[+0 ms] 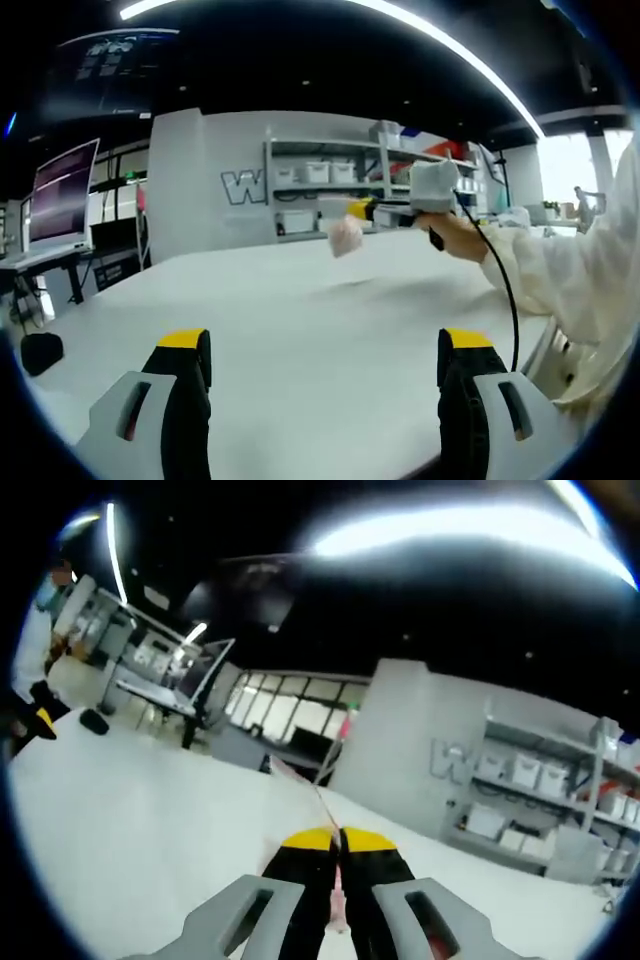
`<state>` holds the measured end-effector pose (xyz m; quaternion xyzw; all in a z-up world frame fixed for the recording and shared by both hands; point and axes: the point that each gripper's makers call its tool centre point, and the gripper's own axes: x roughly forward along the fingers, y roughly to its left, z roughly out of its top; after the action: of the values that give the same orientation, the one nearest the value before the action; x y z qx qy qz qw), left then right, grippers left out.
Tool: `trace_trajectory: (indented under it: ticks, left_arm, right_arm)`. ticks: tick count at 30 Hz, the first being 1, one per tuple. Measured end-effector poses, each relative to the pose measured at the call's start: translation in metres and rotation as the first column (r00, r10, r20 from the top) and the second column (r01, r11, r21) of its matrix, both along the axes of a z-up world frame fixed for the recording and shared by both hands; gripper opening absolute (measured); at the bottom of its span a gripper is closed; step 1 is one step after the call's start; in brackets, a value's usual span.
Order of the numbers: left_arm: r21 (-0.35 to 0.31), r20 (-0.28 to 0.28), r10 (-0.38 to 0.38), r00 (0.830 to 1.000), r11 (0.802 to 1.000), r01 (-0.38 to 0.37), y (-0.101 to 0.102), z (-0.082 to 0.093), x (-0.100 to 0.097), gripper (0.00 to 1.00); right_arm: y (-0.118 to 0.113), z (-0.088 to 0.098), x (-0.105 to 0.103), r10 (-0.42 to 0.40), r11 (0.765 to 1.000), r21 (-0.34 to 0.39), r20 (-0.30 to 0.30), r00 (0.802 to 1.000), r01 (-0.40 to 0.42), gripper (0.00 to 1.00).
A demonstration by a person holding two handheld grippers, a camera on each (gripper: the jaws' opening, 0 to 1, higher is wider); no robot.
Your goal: Open the resealable bag by pulling the two sides of the seal apart until the entire bag opening is separated and visibly accessible.
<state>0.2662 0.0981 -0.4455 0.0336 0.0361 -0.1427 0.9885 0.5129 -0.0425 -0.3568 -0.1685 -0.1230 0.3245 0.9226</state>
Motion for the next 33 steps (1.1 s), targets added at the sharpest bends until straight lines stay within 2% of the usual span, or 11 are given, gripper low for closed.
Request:
trace_trajectory:
  ticks: [6, 15, 21, 27, 33]
  left_arm:
    - [0.000, -0.001, -0.001, 1.000, 1.000, 0.001, -0.001, -0.001, -0.001, 0.93]
    - [0.001, 0.001, 0.000, 1.000, 1.000, 0.000, 0.000, 0.000, -0.002, 0.93]
    - [0.000, -0.001, -0.001, 1.000, 1.000, 0.001, -0.001, -0.001, -0.002, 0.93]
    - [0.000, -0.001, -0.011, 1.000, 1.000, 0.011, -0.005, -0.002, -0.001, 0.93]
    - [0.001, 0.001, -0.012, 1.000, 1.000, 0.012, -0.005, -0.001, -0.001, 0.93]
  right_arm:
    - [0.004, 0.003, -0.008, 0.026, 1.000, 0.014, -0.003, 1.000, -0.026, 0.00]
    - [0.004, 0.003, -0.014, 0.035, 0.999, -0.003, 0.001, 0.999, -0.035, 0.00]
    - [0.005, 0.006, -0.026, 0.058, 0.998, -0.015, 0.017, 0.998, -0.058, 0.00]
    - [0.007, 0.008, -0.034, 0.061, 0.996, -0.063, 0.057, 0.996, -0.058, 0.00]
    - [0.011, 0.009, -0.040, 0.081, 0.995, -0.056, 0.059, 0.995, -0.078, 0.00]
